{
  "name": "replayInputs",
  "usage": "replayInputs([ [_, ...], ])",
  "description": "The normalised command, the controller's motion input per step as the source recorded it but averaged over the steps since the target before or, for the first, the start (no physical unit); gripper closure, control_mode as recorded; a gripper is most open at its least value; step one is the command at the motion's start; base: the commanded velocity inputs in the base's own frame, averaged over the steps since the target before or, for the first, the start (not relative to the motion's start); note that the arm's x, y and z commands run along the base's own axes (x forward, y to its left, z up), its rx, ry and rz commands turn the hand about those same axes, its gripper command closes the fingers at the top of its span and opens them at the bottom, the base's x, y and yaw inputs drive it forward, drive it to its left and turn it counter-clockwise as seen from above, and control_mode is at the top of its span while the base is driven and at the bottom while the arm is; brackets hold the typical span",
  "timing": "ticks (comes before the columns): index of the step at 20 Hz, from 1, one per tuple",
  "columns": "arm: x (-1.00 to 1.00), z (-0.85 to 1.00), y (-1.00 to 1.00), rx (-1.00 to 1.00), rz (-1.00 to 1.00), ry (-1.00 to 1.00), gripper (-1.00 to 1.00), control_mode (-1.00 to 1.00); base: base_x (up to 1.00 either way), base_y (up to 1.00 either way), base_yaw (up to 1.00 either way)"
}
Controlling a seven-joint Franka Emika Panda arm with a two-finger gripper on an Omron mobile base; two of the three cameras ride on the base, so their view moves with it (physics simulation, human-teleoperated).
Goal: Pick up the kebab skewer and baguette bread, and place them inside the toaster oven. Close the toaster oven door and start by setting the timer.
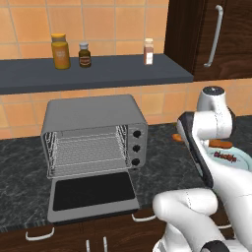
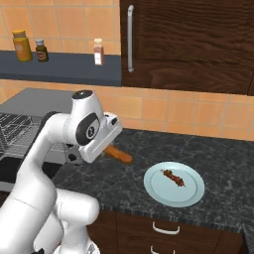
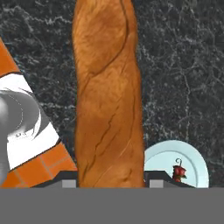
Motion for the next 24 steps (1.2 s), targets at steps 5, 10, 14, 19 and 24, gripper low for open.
replayInputs([
  [5,-0.07,0.21,0.70,-0.03,0.04,-0.30,1.00,-1.00,0.00,0.00,0.00],
  [10,-0.06,0.21,0.80,-0.08,0.14,-0.11,1.00,-1.00,0.00,0.00,0.00],
  [14,-0.03,0.07,0.85,-0.10,0.19,-0.04,1.00,-1.00,0.00,0.00,0.00],
  [19,0.00,0.00,0.85,-0.07,0.22,0.00,1.00,-1.00,0.00,0.00,0.00],
  [24,0.00,0.00,0.75,-0.05,0.22,-0.01,1.00,-1.00,0.00,0.00,0.00],
])
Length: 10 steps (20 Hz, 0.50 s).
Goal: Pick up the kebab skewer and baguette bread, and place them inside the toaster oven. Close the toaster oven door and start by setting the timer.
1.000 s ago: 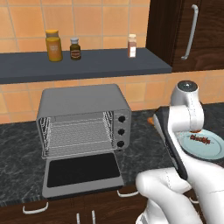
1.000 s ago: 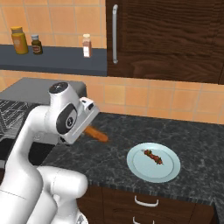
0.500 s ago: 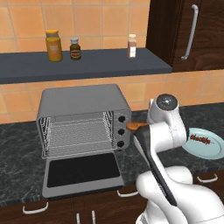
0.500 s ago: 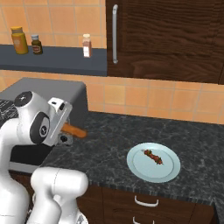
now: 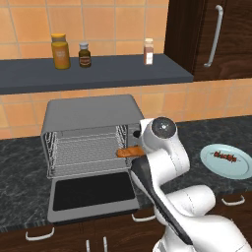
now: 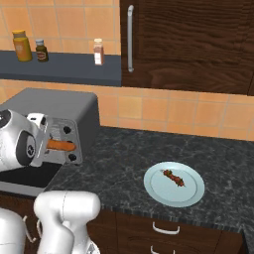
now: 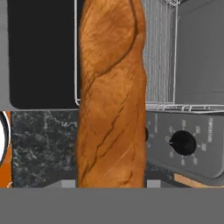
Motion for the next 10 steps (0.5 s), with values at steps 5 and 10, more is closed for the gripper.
replayInputs([
  [5,0.01,0.00,0.57,-0.01,0.19,0.00,1.00,-1.00,0.00,0.00,0.00],
  [10,0.03,0.00,0.11,0.01,0.05,0.00,1.00,-1.00,0.00,0.00,0.00],
])
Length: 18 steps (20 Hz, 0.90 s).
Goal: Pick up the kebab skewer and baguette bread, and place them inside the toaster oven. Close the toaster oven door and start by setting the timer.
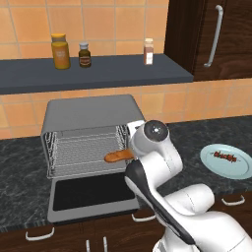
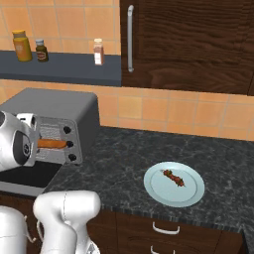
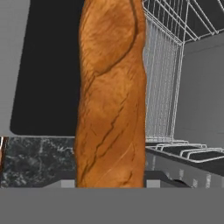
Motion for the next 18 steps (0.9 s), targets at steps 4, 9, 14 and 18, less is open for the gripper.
replayInputs([
  [4,0.45,-0.04,0.17,0.00,0.00,-0.04,1.00,-1.00,0.00,0.00,0.00],
  [9,0.36,0.00,0.57,0.00,0.00,-0.08,1.00,-1.00,0.00,0.00,0.00],
  [14,0.24,0.00,0.63,0.01,-0.01,-0.01,1.00,-1.00,0.00,0.00,0.00],
  [18,0.16,0.00,0.46,0.06,0.00,0.00,1.00,-1.00,0.00,0.00,0.00],
])
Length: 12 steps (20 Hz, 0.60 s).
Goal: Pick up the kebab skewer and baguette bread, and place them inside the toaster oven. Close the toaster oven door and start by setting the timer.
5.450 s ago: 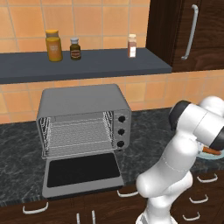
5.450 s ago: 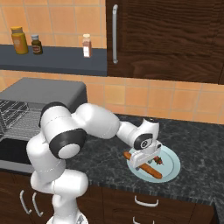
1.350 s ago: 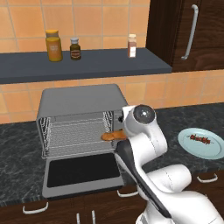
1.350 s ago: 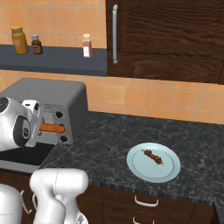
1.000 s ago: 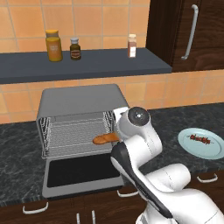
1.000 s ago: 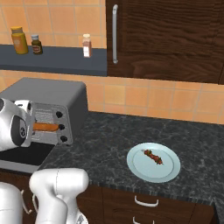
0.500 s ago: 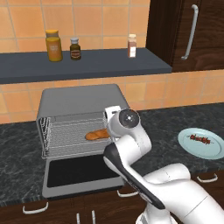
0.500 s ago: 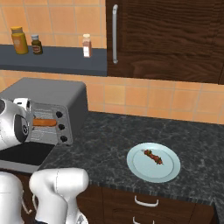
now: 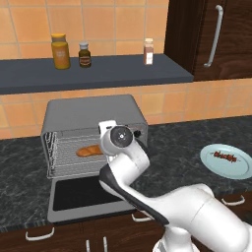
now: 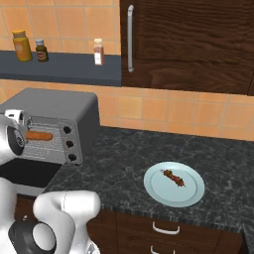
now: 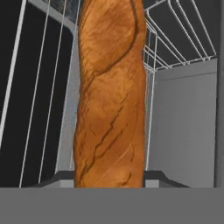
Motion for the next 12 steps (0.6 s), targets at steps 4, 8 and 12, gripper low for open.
replayInputs([
  [4,0.23,-0.02,0.17,0.14,0.00,0.00,1.00,-1.00,0.00,0.00,0.00],
  [8,0.31,-0.28,0.25,0.03,0.00,0.00,1.00,-1.00,0.00,0.00,0.00],
  [12,0.27,-0.23,0.12,0.00,0.00,-0.02,1.00,-1.00,0.00,0.00,0.00],
])
